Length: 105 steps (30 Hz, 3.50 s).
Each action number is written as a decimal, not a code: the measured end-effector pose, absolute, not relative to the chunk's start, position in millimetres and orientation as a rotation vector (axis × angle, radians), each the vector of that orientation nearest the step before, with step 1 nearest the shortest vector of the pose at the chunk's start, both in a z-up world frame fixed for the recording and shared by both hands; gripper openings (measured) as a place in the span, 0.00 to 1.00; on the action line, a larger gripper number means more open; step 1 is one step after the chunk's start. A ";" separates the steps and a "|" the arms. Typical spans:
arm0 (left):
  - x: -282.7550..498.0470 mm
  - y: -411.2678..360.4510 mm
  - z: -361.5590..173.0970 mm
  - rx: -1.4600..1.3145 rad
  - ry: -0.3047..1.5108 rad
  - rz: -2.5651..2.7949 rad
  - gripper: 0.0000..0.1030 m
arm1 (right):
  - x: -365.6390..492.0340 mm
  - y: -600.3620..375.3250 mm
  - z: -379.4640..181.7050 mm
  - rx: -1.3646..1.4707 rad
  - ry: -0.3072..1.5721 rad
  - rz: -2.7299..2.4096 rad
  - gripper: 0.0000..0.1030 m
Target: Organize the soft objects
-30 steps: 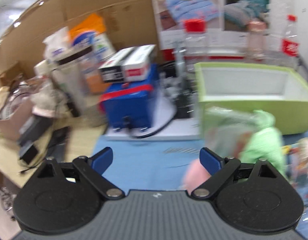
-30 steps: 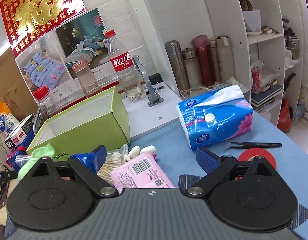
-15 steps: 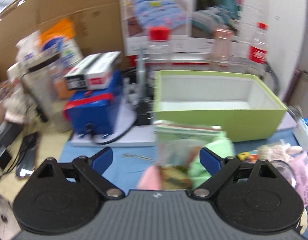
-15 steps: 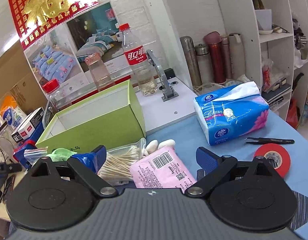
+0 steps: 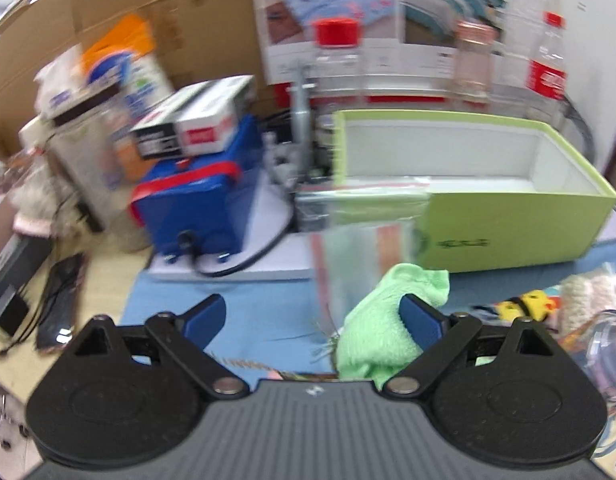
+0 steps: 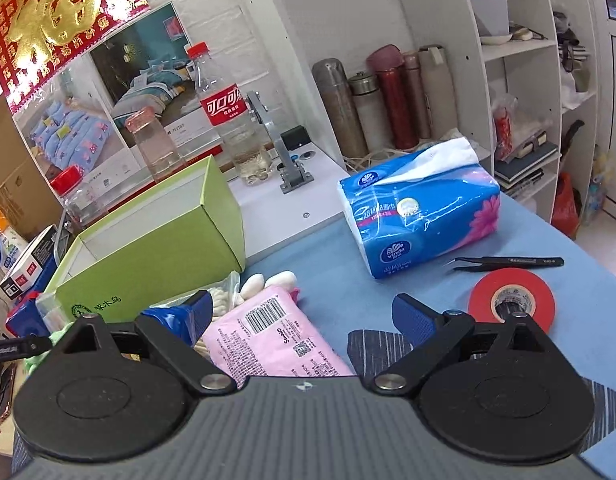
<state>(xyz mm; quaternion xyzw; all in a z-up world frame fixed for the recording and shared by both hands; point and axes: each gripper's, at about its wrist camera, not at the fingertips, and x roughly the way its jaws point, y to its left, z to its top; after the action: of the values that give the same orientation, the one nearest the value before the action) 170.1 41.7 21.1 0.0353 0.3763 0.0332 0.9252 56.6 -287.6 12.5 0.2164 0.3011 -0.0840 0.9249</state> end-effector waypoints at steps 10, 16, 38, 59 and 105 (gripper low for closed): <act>134.3 132.0 -10.0 0.053 0.866 0.312 0.90 | 58.7 -273.1 9.6 0.449 0.627 -0.137 0.81; 91.1 141.7 -2.0 -0.021 0.827 0.214 0.90 | 56.1 -266.1 12.3 0.431 0.623 -0.127 0.81; 58.0 127.4 -32.6 0.070 0.904 0.159 0.90 | 49.0 -272.9 -3.8 0.423 0.676 -0.150 0.81; 63.3 80.5 -52.1 0.234 0.790 -0.411 0.90 | 60.0 -258.0 -12.1 0.171 0.789 -0.129 0.81; 33.4 91.8 -40.2 0.203 0.884 -0.437 0.41 | 43.0 -247.3 -48.5 0.019 0.717 0.060 0.49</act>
<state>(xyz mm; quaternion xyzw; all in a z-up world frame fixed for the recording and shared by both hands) 33.4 91.8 -40.2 0.0973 0.4235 -0.2094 0.8760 43.0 -247.3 -48.5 0.0092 0.3506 0.0292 0.9360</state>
